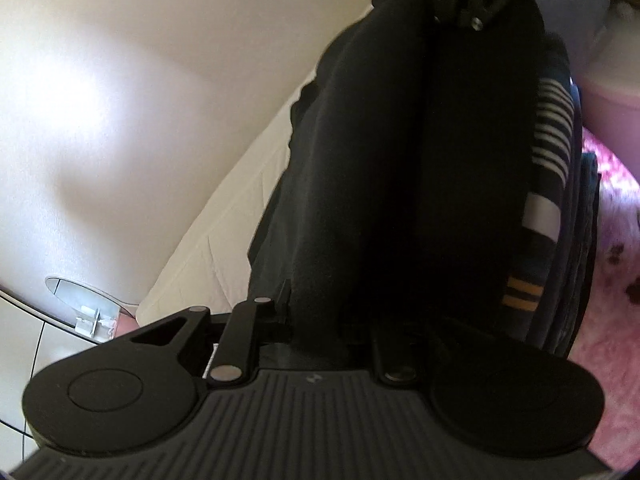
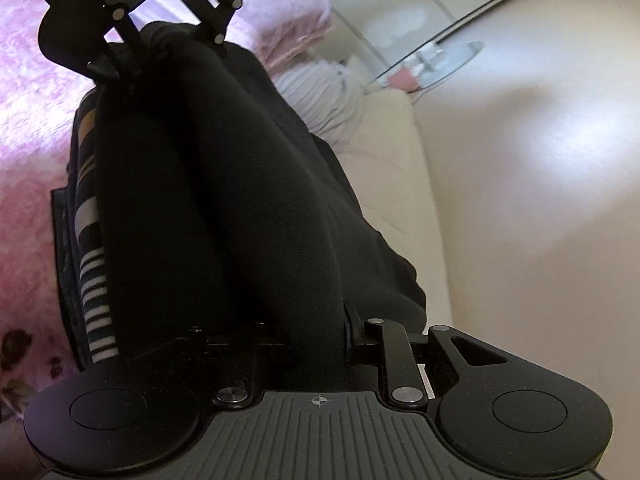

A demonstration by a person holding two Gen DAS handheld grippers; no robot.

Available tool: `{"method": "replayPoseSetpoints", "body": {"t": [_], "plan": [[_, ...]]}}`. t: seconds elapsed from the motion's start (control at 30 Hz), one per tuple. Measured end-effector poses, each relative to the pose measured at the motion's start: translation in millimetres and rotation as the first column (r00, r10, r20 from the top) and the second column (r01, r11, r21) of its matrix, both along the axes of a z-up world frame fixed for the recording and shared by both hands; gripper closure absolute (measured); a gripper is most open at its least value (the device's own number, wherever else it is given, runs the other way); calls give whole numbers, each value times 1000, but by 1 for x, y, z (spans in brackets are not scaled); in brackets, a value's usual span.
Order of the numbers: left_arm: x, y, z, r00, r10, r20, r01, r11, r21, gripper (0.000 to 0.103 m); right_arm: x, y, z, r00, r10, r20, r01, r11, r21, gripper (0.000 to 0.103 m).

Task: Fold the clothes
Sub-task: 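Carry the hanging sweater with both grippers over to the clothes stack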

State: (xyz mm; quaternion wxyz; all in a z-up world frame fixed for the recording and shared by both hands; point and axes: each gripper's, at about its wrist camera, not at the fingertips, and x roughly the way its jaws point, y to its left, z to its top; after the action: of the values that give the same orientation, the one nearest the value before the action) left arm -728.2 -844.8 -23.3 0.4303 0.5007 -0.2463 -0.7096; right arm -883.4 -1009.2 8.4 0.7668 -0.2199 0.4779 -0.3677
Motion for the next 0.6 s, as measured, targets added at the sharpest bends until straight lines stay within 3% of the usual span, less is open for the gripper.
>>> {"method": "replayPoseSetpoints", "body": {"t": [0.17, 0.33, 0.43, 0.53, 0.6], "plan": [[3, -11, 7, 999, -28, 39, 29, 1000, -10, 89, 7, -10, 9, 999, -28, -29, 28, 1000, 11, 83], [8, -10, 35, 999, -33, 10, 34, 992, -125, 89, 17, -7, 47, 999, -47, -14, 46, 997, -55, 84], [12, 0, 32, 998, -59, -9, 58, 994, -94, 86, 18, 12, 61, 998, -57, 15, 58, 995, -76, 84], [8, 5, 5, 996, -66, 59, 67, 997, -23, 88, 21, 19, 21, 997, -26, -74, 26, 1000, -2, 83], [5, 7, 4, 997, -47, 66, 48, 999, -21, 87, 24, 23, 2, 992, -13, -129, 10, 1000, -27, 82]]}}
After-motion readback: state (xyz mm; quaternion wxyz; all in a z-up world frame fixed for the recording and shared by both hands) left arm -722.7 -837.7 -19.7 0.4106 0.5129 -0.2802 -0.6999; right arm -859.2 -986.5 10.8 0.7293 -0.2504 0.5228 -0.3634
